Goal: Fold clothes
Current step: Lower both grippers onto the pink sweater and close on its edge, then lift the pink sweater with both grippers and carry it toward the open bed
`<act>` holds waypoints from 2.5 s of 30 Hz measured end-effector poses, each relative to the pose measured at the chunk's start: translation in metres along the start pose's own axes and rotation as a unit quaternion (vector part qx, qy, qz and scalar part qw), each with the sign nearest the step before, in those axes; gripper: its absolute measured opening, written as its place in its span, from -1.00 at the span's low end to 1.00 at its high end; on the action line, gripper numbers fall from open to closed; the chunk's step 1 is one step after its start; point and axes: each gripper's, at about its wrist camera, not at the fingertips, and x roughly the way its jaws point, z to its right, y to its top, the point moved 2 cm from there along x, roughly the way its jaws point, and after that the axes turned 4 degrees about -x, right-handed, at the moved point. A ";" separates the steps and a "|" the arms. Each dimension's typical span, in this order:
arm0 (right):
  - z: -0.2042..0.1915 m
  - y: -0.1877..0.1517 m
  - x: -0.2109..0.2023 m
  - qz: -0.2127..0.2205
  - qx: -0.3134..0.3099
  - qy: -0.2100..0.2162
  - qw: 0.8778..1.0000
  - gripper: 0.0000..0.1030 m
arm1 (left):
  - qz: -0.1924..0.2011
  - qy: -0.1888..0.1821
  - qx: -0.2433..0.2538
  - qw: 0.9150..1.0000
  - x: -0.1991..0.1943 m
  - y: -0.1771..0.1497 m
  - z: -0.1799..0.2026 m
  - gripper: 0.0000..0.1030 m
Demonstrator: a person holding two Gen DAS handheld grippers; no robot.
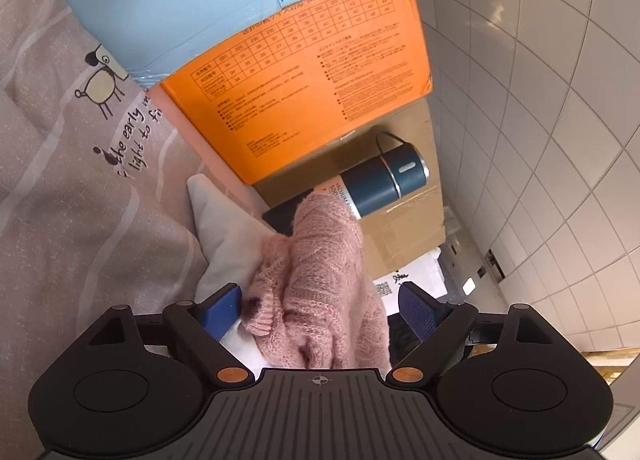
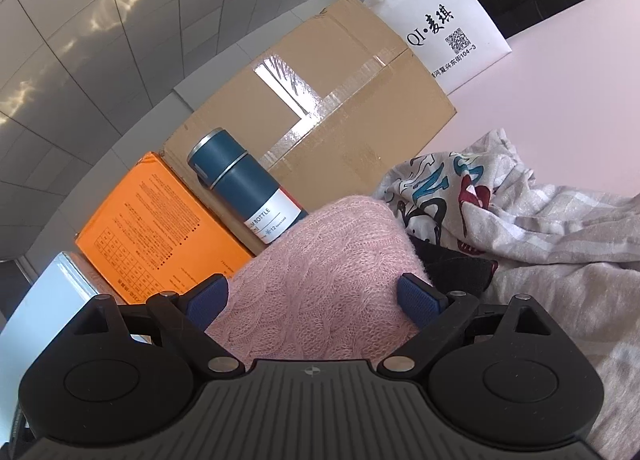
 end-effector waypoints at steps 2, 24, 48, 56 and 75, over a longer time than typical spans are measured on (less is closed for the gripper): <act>-0.001 -0.001 -0.002 -0.004 0.006 0.020 1.000 0.80 | 0.005 0.005 0.025 1.000 0.006 -0.001 0.005 0.69; -0.013 -0.020 0.022 -0.066 -0.124 -0.110 0.984 1.00 | -0.012 0.046 0.171 0.984 0.021 -0.018 0.020 -0.09; -0.032 -0.017 -0.011 0.022 -0.170 -0.046 0.984 -0.56 | -0.011 0.050 0.205 0.977 0.007 -0.022 0.031 -0.28; -0.050 -0.012 -0.037 0.042 -0.156 0.066 0.985 -0.59 | 0.027 0.045 0.274 0.960 -0.028 -0.037 0.053 -0.38; -0.104 -0.040 -0.089 -0.013 -0.143 0.294 0.945 -0.72 | 0.080 0.082 0.348 0.930 -0.183 -0.065 0.086 -0.45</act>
